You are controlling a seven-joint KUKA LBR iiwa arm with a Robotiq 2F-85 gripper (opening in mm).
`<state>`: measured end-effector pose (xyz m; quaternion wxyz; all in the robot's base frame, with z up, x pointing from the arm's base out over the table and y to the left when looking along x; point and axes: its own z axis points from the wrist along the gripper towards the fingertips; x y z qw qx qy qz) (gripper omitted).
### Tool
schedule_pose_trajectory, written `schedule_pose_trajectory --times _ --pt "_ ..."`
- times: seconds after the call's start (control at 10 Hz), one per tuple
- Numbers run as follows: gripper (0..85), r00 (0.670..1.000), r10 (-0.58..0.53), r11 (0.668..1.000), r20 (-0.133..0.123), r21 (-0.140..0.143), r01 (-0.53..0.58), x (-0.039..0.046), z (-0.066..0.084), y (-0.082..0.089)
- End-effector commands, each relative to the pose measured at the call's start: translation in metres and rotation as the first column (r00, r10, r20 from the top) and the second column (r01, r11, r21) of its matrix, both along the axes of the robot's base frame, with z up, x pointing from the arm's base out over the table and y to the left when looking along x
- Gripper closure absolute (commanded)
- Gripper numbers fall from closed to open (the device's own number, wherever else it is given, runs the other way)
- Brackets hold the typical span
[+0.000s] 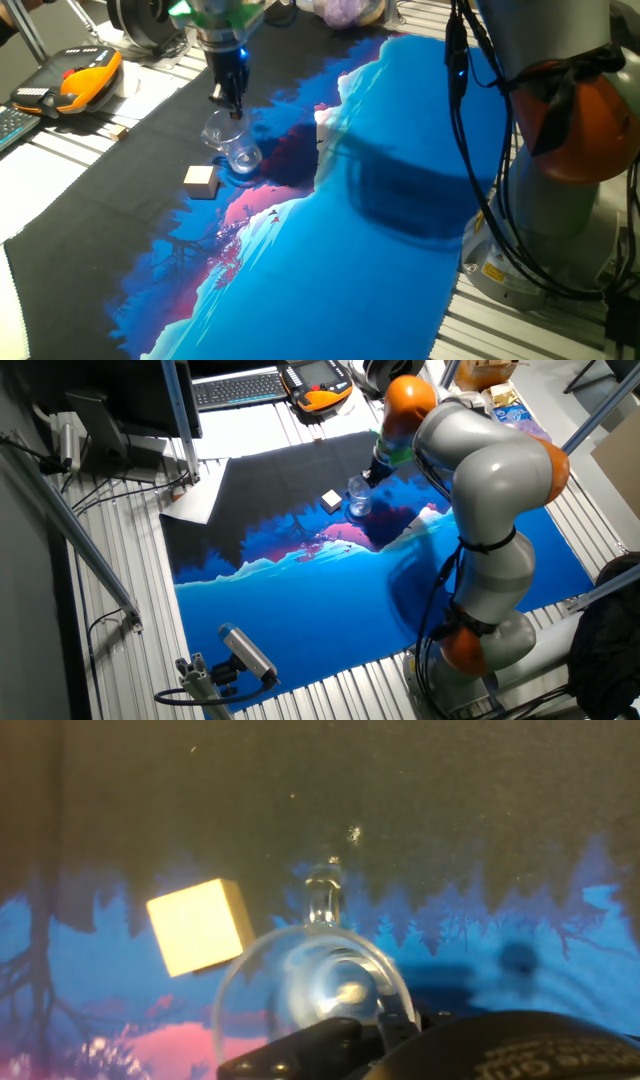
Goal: Pick up the cup
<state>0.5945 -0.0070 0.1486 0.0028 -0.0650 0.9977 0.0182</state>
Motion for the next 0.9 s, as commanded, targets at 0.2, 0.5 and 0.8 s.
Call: schedule_pose_trajectory --times 0.2,0.5,0.8 --pt "85.0 1.0 0.007 1.0 -0.03 0.012 -0.007 -0.0072 0.027 0.001" --pt "85.0 0.998 0.001 0.999 -0.061 0.037 0.001 -0.0264 0.053 0.0" --pt "85.0 0.999 0.009 0.999 -0.033 0.034 -0.008 -0.0379 0.062 0.002"
